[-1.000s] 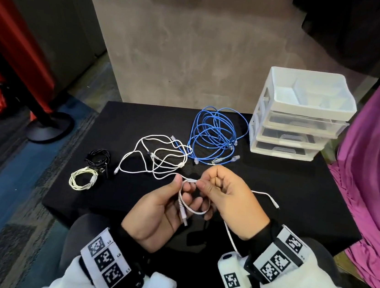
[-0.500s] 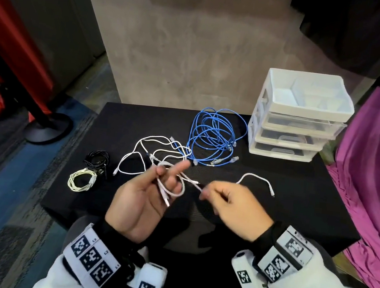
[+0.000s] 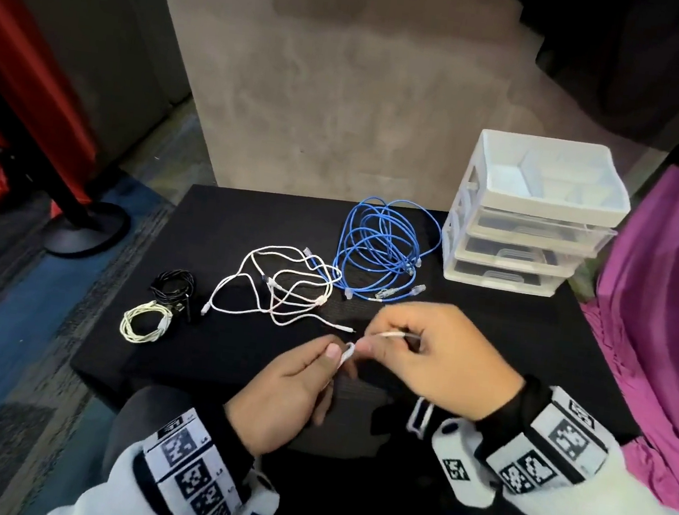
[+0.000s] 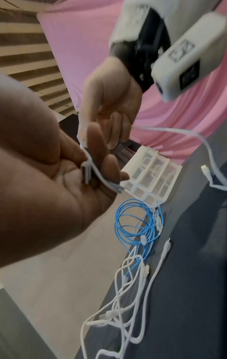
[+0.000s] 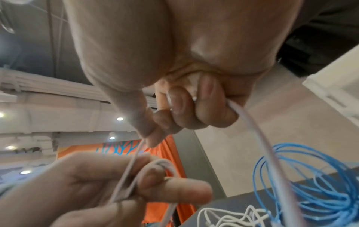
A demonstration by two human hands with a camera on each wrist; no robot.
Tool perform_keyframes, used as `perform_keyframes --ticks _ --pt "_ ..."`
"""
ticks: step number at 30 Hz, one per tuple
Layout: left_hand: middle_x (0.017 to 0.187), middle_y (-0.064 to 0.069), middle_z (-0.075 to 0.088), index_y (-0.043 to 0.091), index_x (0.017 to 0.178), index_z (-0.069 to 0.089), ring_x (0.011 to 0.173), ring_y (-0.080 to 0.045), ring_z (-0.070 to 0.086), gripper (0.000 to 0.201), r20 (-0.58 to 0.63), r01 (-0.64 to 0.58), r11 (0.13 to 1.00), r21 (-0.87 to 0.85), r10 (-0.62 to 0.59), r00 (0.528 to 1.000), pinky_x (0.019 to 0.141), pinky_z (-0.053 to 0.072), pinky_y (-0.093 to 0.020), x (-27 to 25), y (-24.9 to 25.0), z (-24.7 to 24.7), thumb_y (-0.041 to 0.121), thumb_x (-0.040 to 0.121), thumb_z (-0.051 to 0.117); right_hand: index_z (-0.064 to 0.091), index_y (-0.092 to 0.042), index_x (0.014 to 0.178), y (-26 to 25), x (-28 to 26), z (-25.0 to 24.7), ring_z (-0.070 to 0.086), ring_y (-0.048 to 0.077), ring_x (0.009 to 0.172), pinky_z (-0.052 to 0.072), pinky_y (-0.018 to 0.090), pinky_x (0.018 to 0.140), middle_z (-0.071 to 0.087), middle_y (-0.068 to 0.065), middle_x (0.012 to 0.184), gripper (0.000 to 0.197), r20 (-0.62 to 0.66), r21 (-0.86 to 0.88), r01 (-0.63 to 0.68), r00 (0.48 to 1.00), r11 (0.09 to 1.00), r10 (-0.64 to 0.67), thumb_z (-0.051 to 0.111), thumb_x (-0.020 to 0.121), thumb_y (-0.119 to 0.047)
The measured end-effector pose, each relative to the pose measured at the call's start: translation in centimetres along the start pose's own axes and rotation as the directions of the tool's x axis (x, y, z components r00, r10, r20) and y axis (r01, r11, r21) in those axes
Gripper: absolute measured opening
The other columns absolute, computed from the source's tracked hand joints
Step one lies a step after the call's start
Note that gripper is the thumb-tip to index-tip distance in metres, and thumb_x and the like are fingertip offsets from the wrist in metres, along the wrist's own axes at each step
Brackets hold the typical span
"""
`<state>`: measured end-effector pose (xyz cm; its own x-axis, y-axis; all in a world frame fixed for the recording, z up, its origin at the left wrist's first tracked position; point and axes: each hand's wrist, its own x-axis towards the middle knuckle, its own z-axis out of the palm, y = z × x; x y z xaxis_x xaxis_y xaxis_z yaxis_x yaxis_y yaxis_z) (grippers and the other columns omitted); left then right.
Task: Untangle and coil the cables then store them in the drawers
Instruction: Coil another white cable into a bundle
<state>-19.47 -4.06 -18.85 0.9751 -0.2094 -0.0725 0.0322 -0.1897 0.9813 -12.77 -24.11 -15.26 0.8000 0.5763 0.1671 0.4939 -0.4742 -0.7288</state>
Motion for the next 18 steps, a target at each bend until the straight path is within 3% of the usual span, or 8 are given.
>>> perform_keyframes --ticks 3,5,7,9,12,14,16,18 --pt "0.058 0.011 0.065 -0.006 0.098 0.055 0.049 -0.019 0.031 0.044 0.043 -0.023 0.989 -0.143 0.029 0.999 0.059 0.031 -0.031 -0.4 0.9 0.3 0.032 0.102 0.034 0.07 -0.021 0.073 1.2 0.8 0.1 0.054 0.013 0.061 0.049 0.04 0.068 0.063 0.001 0.065 0.023 -0.07 0.117 -0.061 0.995 0.991 0.07 0.079 0.087 -0.038" --pt "0.078 -0.003 0.076 -0.001 0.092 0.051 0.047 -0.016 0.027 0.033 0.039 -0.021 0.967 -0.255 0.032 0.999 0.057 0.029 -0.033 -0.5 1.5 0.0 0.026 0.102 0.037 0.072 -0.022 0.077 2.2 0.9 0.9 0.049 0.013 0.061 0.046 0.037 0.067 0.059 0.003 0.064 0.022 -0.082 0.178 -0.087 0.991 0.98 0.103 0.077 0.089 -0.04" --pt "0.11 -0.022 0.074 0.008 0.087 0.045 0.043 -0.008 0.025 0.024 0.021 -0.016 0.931 -0.365 0.026 0.999 0.053 0.034 -0.025 -0.8 2.2 -0.3 0.021 0.105 0.038 0.074 -0.025 0.084 3.1 0.7 2.0 0.055 0.021 0.066 0.049 0.038 0.073 0.063 0.006 0.07 0.022 -0.075 0.198 -0.099 0.99 0.975 0.116 0.067 0.094 -0.044" --pt "0.126 -0.024 0.068 0.013 0.087 0.043 0.042 -0.006 0.026 0.022 -0.014 -0.007 0.862 -0.508 0.0 1.0 0.055 0.039 -0.021 -0.7 2.8 -0.8 0.018 0.107 0.033 0.075 -0.026 0.088 3.9 0.1 3.2 0.054 0.014 0.065 0.048 0.035 0.072 0.061 0.003 0.067 0.021 -0.088 0.209 -0.138 0.983 0.968 0.159 0.062 0.098 -0.038" --pt "0.136 -0.017 0.065 0.016 0.089 0.045 0.052 -0.006 0.049 0.026 -0.102 -0.081 0.746 -0.661 0.018 0.995 0.065 0.048 -0.02 -0.2 3.5 -2.0 0.021 0.109 0.029 0.075 -0.027 0.085 4.2 -1.5 5.5 0.048 0.001 0.058 0.043 0.028 0.061 0.058 -0.008 0.059 0.022 -0.059 0.194 -0.204 0.974 0.96 0.219 0.06 0.101 -0.026" --pt "0.138 -0.015 0.064 0.015 0.092 0.048 0.077 -0.011 0.07 0.026 -0.17 -0.133 0.718 -0.683 0.021 0.985 0.077 0.057 -0.024 0.5 3.0 -2.5 0.022 0.109 0.03 0.074 -0.03 0.086 3.7 -2.7 7.0 0.054 0.006 0.058 0.05 0.035 0.065 0.065 -0.005 0.064 0.02 -0.007 0.163 -0.194 0.98 0.967 0.198 0.059 0.1 -0.033" --pt "0.137 -0.012 0.065 0.013 0.094 0.051 0.1 -0.023 0.075 0.027 -0.253 -0.152 0.791 -0.593 -0.004 0.967 0.087 0.059 -0.031 1.1 2.1 -2.2 0.021 0.11 0.031 0.072 -0.033 0.091 2.4 -3.7 7.6 0.058 0.008 0.063 0.053 0.037 0.072 0.066 -0.005 0.069 0.019 0.049 0.092 -0.145 0.989 0.985 0.141 0.057 0.099 -0.042" --pt "0.136 -0.006 0.066 0.013 0.095 0.051 0.105 -0.027 0.074 0.026 -0.321 -0.151 0.922 -0.358 0.031 0.947 0.091 0.058 -0.036 1.4 0.9 -1.4 0.02 0.111 0.031 0.068 -0.03 0.092 0.8 -4.2 7.4 0.057 0.01 0.063 0.051 0.034 0.067 0.063 -0.007 0.068 0.018 0.096 0.053 -0.065 0.994 0.996 0.06 0.055 0.099 -0.04"
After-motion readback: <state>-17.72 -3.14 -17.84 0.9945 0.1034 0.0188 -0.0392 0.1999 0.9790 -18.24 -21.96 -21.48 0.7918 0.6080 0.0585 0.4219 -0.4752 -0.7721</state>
